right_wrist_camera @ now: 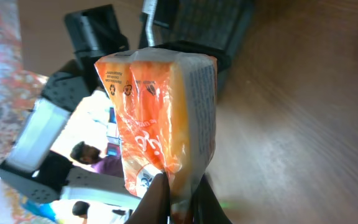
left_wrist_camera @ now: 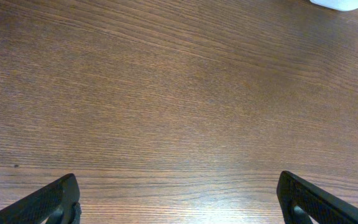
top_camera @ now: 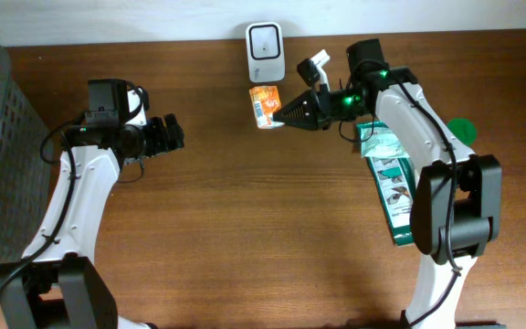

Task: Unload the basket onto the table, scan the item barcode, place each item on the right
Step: 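Lift the tissue pack and hold it in front of the scanner, then carry the tissue pack right and drop it on the pile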

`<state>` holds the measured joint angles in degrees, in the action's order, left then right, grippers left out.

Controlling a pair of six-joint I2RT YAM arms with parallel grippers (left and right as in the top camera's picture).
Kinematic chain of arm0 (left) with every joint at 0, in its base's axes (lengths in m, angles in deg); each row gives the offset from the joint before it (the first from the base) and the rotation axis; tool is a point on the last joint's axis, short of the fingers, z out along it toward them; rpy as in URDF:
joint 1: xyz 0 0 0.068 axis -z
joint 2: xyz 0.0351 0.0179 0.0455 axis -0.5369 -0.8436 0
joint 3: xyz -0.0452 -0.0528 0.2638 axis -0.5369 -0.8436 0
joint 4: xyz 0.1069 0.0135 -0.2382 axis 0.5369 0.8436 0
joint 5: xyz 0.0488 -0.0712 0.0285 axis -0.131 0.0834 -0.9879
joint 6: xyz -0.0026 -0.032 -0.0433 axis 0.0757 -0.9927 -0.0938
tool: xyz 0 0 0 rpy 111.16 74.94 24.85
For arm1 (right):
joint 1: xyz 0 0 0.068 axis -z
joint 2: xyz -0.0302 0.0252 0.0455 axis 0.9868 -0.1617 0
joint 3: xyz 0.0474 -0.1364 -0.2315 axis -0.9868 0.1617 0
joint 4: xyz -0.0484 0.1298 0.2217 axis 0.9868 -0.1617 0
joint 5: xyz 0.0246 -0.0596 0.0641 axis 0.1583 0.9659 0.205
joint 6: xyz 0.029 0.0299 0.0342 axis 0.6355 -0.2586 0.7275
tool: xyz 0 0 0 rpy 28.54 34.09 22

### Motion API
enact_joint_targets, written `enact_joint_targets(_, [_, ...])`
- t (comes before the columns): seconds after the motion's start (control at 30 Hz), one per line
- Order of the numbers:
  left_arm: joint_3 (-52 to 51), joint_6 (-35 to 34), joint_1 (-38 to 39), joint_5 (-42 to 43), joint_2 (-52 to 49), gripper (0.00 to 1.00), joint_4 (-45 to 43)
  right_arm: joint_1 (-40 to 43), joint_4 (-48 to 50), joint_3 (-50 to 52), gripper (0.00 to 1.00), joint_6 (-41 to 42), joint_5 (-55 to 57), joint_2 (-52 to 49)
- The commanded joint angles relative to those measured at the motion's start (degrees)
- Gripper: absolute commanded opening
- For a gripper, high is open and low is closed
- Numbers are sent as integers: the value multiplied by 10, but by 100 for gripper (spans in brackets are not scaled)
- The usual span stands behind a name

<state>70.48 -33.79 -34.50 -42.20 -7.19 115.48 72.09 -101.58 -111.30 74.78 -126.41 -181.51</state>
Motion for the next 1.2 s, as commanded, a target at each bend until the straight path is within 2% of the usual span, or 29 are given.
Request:
enact_joint_targets(0.0, [2,7,0,-2,3,99,-1,22,-1,-10,4,24,-45,18])
enact_joint_targets(0.2, [3,7,0,-2,3,99,-1,68,-1,-16,4,68,-45,83])
enact_joint_targets(0.37, [3,7,0,-2,3,99,-1,90,2,-16,4,69,-38,122])
enact_joint_targets(0.63, [3,7,0,-2,3,99,-1,-16,-3,-37,4,85,374,122])
enact_joint_targets(0.73, [3,7,0,-2,3,99,-1,-42,-49,-156,4,69,523,120])
enact_joint_targets(0.83, [3,7,0,-2,3,99,-1,-63,-50,-228,4,31,676,111])
enact_joint_targets(0.93, [3,7,0,-2,3,99,-1,-108,44,-231,4,-56,869,92])
enact_joint_targets(1.0, [3,7,0,-2,3,99,-1,-132,106,-231,4,-128,932,64])
enact_joint_targets(1.07, [3,7,0,-2,3,99,-1,-146,167,-231,4,-167,996,26])
enact_joint_targets(1.17, [3,7,0,-2,3,99,-1,-150,265,-231,4,-233,1032,-45])
